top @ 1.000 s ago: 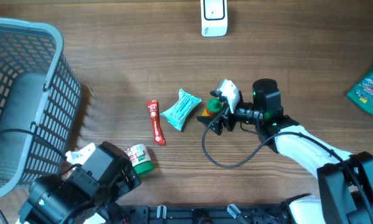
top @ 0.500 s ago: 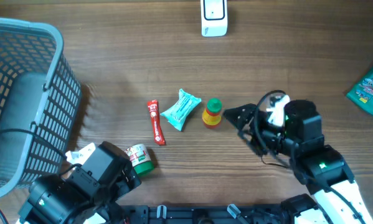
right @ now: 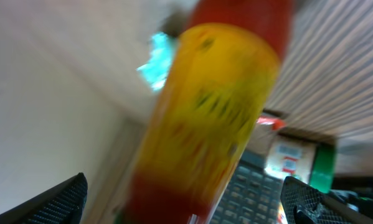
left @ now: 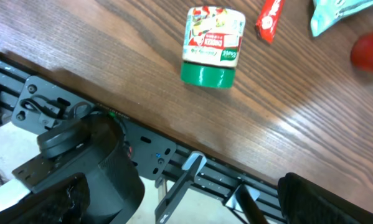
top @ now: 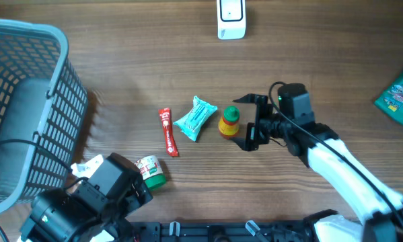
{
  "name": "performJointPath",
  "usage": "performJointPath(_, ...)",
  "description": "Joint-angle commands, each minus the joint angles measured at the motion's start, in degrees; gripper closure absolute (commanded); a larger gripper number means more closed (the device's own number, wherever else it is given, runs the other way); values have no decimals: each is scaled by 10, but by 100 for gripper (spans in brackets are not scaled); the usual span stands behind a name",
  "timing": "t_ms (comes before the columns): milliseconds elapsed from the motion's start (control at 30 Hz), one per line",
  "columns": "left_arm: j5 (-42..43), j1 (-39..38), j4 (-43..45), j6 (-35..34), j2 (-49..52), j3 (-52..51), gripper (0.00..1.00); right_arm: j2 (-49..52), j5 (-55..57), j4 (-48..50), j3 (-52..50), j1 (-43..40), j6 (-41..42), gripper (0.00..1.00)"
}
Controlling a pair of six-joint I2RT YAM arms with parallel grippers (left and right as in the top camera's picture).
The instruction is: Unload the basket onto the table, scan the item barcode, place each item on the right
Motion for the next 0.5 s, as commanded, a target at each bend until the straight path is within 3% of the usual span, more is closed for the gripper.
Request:
performJointPath(0,-2,1,-1,-8,-3,0,0,97,-101,92,3,0,9,5)
performJointPath(67,-2,1,-1,-8,-3,0,0,139,-131,132,3,0,9,23)
performJointPath(167,-2,1,-1,-8,-3,0,0,146,-141,126,3,0,-4,32)
performJointPath(233,-2,1,-1,-8,-3,0,0,146,-140,112,3,0,-88,51)
performJointPath(333,-2,1,-1,-8,-3,0,0,146,-115,39,3,0,-201,57)
performJointPath(467,-2,1,-1,-8,-3,0,0,145,-116,31,9,0,-326,61)
